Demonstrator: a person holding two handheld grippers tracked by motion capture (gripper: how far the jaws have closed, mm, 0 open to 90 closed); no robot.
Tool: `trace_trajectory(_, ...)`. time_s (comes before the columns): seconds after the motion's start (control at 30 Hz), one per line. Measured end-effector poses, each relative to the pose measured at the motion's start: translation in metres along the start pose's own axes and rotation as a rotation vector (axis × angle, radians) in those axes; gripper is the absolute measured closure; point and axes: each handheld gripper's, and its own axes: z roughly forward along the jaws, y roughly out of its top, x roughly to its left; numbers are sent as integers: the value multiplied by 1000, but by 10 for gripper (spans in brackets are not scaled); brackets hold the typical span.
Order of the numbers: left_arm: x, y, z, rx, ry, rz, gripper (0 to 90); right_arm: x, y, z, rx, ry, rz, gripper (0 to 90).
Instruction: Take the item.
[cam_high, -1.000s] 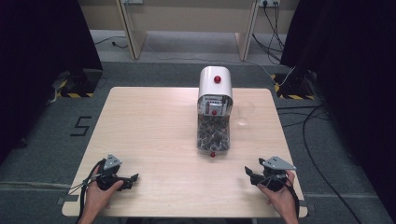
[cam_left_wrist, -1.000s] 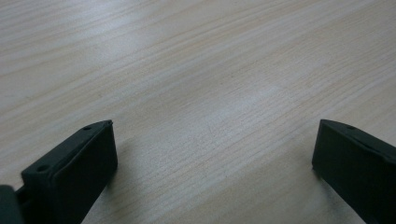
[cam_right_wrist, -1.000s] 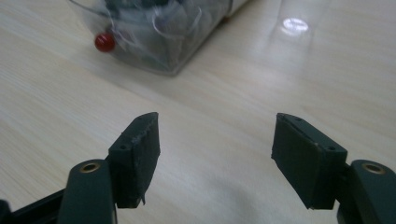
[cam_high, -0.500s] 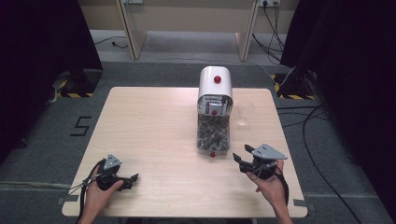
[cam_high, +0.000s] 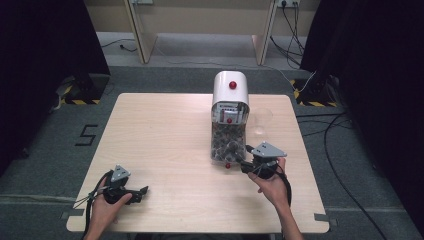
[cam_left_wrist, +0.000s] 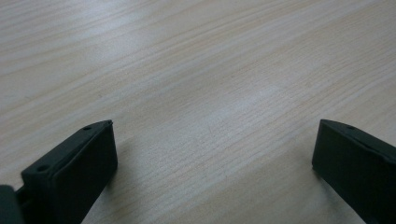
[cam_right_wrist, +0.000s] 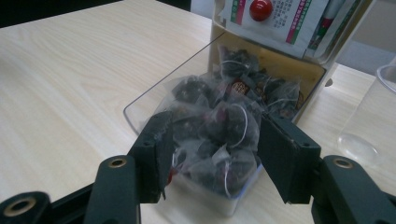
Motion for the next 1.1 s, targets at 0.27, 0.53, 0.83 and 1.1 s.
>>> trace_trajectory(0.27,0,0,0,0,0,0,0,-4,8,25,29,-28,-13,482)
trace_trajectory(0.53,0,0,0,0,0,0,0,-6,9,42,52,-20,-7,516)
trace_trajectory(0.83,0,0,0,0,0,0,0,-10,5,65,106,-23,2,607)
trace_trajectory(1.1,0,0,0,0,0,0,0,-14,0,69,112,-22,7,759)
